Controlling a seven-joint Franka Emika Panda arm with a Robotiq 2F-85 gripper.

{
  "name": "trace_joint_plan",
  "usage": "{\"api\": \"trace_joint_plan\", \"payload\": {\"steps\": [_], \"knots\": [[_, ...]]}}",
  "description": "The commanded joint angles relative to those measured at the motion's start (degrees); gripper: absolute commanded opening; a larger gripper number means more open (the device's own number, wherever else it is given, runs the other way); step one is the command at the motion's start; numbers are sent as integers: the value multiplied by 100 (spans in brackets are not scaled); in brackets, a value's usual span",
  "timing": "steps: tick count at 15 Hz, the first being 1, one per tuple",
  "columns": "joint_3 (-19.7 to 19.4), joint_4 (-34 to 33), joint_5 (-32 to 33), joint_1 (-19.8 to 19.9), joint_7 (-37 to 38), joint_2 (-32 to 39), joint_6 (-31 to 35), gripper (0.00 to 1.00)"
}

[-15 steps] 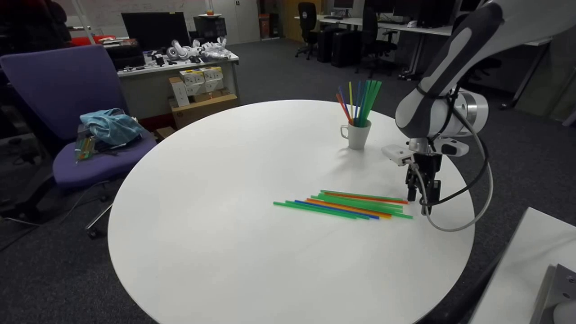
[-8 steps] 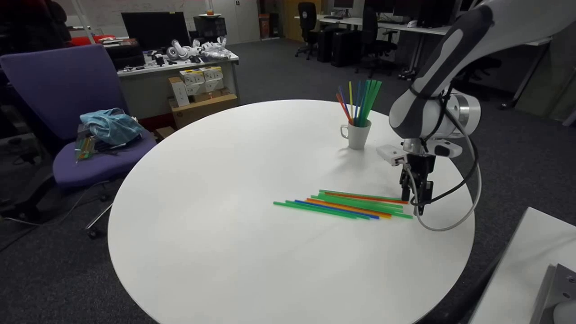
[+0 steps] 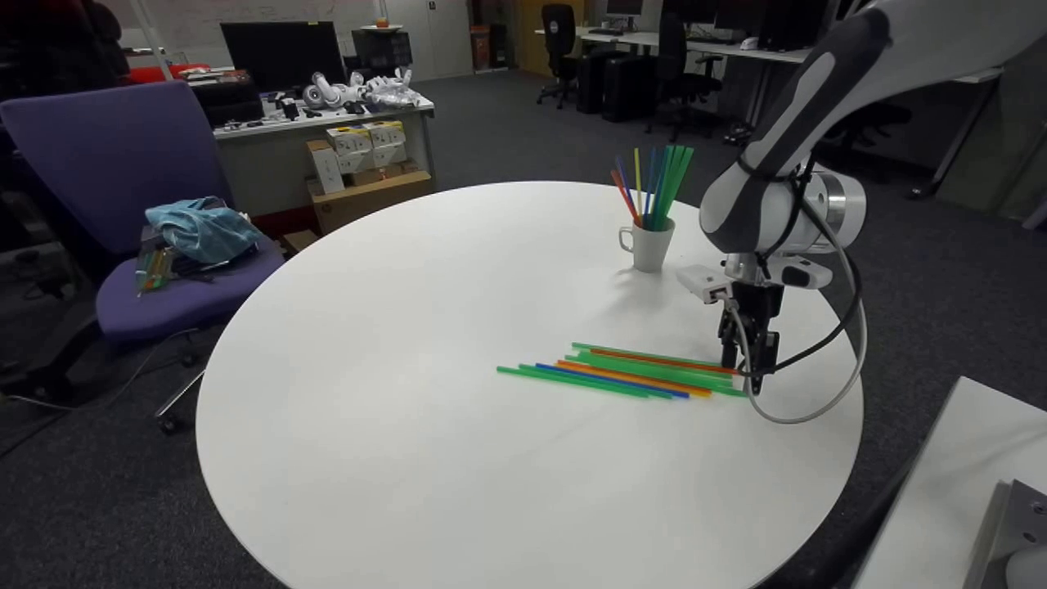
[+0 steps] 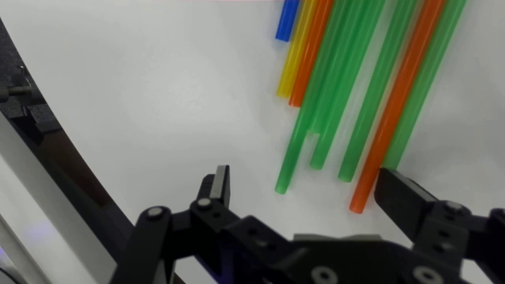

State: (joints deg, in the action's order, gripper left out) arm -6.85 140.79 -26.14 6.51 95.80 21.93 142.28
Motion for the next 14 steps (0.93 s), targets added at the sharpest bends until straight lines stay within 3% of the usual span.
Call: {"api": "trace_joint_plan", "payload": {"steps": [1,14], "knots": [[64,-22,-176,-62,-55,45,153,100],[273,-125,-436,-210,-55,183,359,100]]}}
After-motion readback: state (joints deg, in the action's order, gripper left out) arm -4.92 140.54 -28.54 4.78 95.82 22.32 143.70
